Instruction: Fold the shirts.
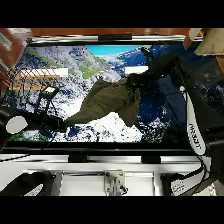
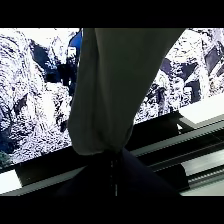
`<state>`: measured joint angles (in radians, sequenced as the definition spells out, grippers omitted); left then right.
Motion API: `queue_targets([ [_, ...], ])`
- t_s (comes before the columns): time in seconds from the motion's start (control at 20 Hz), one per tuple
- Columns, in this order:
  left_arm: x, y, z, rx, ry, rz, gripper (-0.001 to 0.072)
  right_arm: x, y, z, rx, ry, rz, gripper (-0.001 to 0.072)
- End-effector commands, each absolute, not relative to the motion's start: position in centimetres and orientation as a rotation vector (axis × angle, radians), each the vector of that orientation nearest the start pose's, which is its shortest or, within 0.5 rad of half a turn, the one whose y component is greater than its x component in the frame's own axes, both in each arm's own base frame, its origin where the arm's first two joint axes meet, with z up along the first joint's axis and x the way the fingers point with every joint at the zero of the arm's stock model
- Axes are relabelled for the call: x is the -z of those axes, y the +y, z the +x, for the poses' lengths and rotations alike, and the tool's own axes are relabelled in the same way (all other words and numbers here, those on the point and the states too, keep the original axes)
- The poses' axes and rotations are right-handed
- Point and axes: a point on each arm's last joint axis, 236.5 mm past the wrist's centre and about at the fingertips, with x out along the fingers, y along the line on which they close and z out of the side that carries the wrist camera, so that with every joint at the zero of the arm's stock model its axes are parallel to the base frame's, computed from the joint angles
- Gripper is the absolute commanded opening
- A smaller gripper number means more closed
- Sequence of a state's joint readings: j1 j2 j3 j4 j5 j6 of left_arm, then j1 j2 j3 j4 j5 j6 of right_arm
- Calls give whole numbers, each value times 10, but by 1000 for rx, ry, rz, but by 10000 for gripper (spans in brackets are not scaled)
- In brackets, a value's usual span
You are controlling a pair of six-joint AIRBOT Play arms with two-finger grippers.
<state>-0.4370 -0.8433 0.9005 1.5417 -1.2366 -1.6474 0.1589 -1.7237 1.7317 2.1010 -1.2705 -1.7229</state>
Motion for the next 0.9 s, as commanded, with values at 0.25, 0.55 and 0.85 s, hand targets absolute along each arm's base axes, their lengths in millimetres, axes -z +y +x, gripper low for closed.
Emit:
queue_targets([
  [0.25, -49, -128, 259, 331, 1191, 128, 29, 27, 110, 352, -375, 1541, 283, 645],
  [0.55, -51, -130, 262, 330, 1175, 119, 30, 83, 165, 313, -375, 1506, 553, 645],
  [0.85, -51, -130, 262, 330, 1174, 119, 29, 85, 193, 325, -357, 1430, 535, 645],
])
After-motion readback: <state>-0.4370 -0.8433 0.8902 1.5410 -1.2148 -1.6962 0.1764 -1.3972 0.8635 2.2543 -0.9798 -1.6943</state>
